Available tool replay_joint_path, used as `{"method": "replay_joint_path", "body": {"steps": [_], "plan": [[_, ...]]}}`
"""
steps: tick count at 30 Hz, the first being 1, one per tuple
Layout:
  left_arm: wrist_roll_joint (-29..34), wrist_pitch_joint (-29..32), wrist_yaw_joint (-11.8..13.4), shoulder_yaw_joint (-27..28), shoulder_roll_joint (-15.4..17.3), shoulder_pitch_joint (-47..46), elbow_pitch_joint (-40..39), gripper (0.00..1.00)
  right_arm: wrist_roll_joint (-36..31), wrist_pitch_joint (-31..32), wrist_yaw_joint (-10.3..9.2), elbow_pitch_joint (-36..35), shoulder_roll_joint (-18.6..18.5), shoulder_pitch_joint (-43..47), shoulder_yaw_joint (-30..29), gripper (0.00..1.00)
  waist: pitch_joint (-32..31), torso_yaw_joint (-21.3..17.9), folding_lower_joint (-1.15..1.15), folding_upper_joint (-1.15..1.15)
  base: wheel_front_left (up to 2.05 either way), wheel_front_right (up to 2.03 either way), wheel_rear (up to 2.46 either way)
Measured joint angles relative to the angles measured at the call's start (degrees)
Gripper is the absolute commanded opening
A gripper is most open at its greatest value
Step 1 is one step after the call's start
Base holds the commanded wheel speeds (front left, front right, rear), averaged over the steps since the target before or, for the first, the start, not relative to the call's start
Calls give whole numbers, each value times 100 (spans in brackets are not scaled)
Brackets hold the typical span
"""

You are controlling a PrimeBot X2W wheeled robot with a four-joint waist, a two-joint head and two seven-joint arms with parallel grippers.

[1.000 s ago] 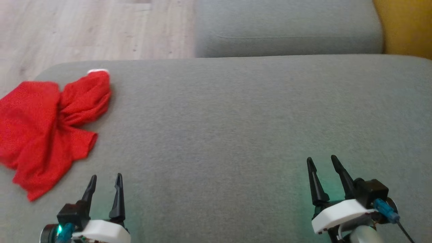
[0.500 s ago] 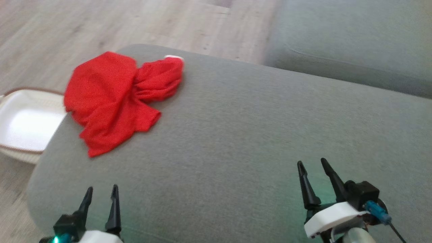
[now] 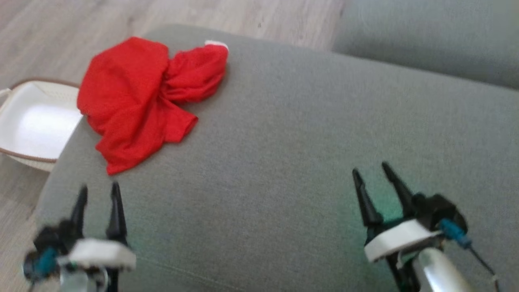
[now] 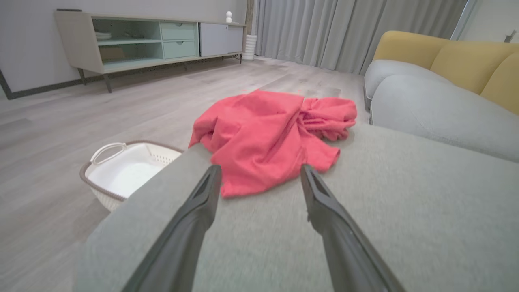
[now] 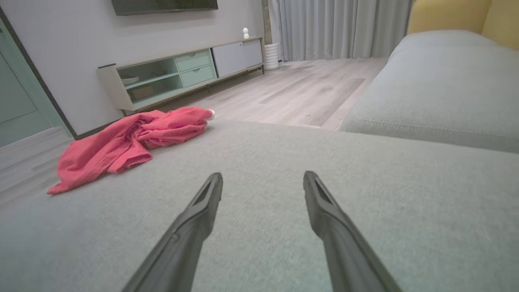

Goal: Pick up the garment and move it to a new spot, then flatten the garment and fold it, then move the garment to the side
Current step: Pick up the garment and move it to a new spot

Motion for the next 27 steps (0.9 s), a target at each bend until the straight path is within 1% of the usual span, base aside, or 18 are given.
{"method": "replay_joint_path", "body": {"steps": [4, 7, 11, 14, 17, 19, 21, 24, 27], "plan": [[-154, 224, -1, 46, 129, -792, -30, 100, -99, 0, 0, -289, -279, -305, -38, 100, 431, -134, 1, 0, 0, 0, 0], [-231, 456, 13, 120, 240, -1508, 96, 100, -165, -14, 0, -521, -506, -461, -118, 100, 798, -220, 1, 0, 0, 0, 0], [-199, 813, 93, 108, 328, -2383, 572, 100, -210, -9, 0, -833, -816, -476, -320, 100, 1267, -307, 2, 0, 0, 0, 0], [-136, 998, 233, 87, 366, -2858, 1069, 100, -261, 118, 0, -1161, -980, -461, -414, 100, 1553, -362, 3, 0, 0, 0, 0], [-22, 1178, 361, 13, 432, -3177, 1619, 100, -278, 285, 0, -1496, -1071, -429, -457, 100, 1758, -415, 2, 0, 0, 0, 0], [15, 1225, 394, -2, 468, -3329, 1967, 100, -278, 367, 0, -1690, -1120, -402, -487, 100, 1847, -457, 3, 0, 0, 0, 0], [19, 1273, 386, -21, 483, -3455, 2297, 100, -278, 426, 0, -1831, -1133, -339, -510, 100, 1878, -513, 2, 0, 0, 0, 0], [19, 1266, 302, -105, 478, -3580, 2641, 100, -278, 531, 0, -1979, -1135, -203, -530, 100, 1881, -569, 0, 0, 0, 0, 0], [62, 1214, 310, -194, 483, -3671, 2998, 100, -278, 595, 0, -2052, -1136, -144, -531, 100, 1845, -608, 0, 0, 0, 0, 0]]}}
